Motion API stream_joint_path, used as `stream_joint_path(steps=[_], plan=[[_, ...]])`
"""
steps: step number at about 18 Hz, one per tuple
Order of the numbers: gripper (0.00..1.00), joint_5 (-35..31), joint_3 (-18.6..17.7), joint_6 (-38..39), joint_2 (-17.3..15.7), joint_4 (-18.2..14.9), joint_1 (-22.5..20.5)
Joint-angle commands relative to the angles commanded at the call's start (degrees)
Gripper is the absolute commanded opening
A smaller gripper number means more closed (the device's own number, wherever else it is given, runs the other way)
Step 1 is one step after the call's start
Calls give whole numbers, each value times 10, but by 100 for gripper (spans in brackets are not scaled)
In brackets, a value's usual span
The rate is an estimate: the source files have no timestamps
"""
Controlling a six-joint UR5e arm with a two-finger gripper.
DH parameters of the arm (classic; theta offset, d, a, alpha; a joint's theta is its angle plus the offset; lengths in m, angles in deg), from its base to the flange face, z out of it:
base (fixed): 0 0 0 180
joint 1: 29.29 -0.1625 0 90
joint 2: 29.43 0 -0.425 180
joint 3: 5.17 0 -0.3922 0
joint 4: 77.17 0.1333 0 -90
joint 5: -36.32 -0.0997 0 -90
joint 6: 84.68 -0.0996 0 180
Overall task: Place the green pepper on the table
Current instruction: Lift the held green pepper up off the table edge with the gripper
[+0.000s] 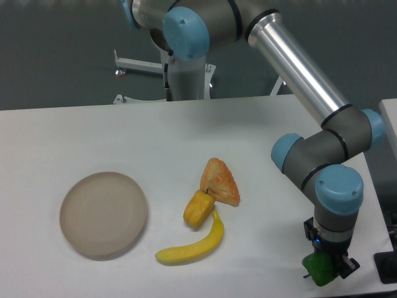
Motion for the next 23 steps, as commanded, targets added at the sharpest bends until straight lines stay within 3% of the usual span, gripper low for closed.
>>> stream_joint_path(steps=[6, 9, 14, 23], plan=[[51, 3, -12, 1, -15, -5, 1], [51, 16, -43, 2, -39, -9, -1], [51, 34, -133, -5, -108, -10, -25], [51, 80, -327, -94, -227, 1, -87]])
